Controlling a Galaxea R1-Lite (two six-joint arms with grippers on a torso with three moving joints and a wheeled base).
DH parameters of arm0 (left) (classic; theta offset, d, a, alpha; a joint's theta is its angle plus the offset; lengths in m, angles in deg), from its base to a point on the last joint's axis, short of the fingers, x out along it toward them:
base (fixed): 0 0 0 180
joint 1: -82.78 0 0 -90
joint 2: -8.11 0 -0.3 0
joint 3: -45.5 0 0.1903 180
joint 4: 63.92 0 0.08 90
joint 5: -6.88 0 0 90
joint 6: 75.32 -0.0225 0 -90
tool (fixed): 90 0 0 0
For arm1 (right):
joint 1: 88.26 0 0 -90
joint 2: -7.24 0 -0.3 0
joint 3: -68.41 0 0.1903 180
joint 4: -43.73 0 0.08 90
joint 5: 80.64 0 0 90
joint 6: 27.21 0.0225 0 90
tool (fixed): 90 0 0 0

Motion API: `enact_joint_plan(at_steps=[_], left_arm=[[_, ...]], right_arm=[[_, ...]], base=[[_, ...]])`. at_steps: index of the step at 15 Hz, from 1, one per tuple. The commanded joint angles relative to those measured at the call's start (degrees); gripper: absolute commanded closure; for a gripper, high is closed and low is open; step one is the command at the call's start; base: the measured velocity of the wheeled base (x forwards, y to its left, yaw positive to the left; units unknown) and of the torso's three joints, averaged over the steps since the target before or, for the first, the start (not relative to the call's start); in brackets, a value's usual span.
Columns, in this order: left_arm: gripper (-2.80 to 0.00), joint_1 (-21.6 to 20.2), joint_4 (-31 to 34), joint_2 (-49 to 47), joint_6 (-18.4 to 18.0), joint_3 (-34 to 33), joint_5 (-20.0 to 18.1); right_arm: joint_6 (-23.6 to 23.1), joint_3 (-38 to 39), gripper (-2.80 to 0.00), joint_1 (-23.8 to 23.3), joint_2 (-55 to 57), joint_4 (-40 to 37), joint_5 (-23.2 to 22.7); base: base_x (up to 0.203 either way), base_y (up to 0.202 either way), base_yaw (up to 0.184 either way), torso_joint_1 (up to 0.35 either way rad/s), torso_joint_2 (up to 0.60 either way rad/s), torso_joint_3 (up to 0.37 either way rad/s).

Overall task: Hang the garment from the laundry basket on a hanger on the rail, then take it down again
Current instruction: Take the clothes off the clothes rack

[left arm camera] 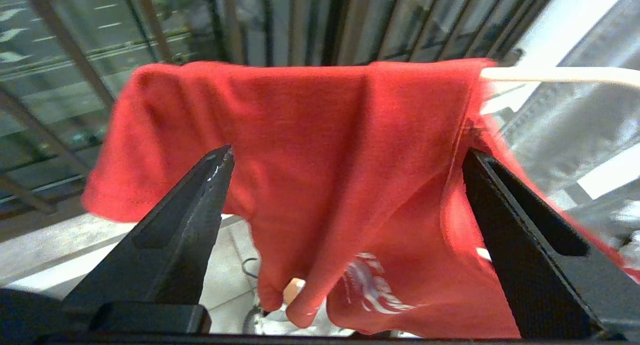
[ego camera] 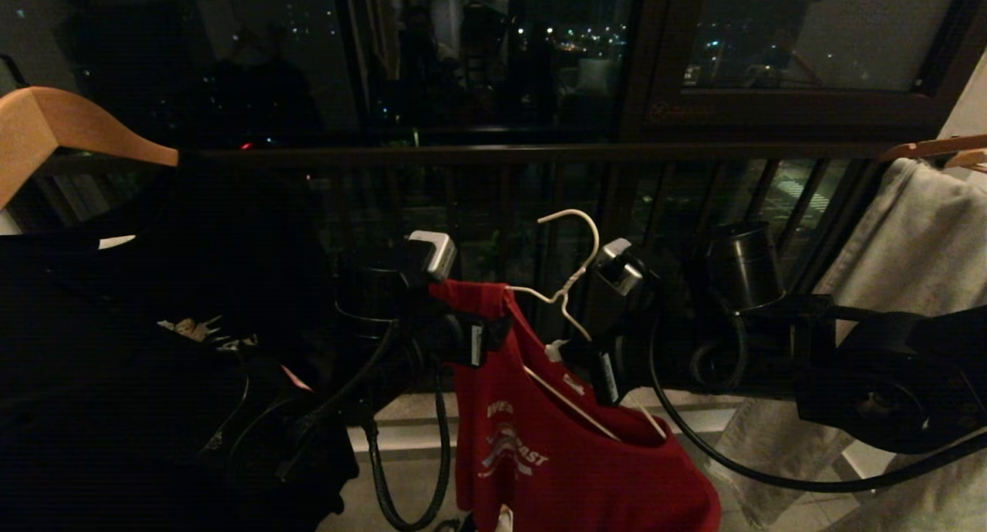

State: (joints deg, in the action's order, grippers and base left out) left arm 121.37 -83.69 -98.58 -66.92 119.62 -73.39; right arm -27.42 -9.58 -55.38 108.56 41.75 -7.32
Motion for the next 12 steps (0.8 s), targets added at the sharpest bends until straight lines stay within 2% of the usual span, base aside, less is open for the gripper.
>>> enact_joint_plan(at_steps=[1,8,12], left_arm=[[-2.8,0.09,-0.25,-0.33,-0.02,-0.17,0.11],[-2.8,-0.03,-0.29,-0.45,-0.11,-0.05,0.26],[-2.8,-2.08,-0.46,-0.7,-1.26,0.47,0.34]], right_arm=[[0.03,0.13,0.0,0.17,0.01,0.42,-0.11],[0.03,0.49,0.0,0.17,-0.77,0.5,-0.2],[0.03,0.49,0.0,0.17,-1.39,0.5,-0.2]], base=[[0.0,0.0,0.0,0.0,0.0,0.0],[0.0,0.0,0.0,0.0,0.0,0.0],[0.0,0.0,0.0,0.0,0.0,0.0]])
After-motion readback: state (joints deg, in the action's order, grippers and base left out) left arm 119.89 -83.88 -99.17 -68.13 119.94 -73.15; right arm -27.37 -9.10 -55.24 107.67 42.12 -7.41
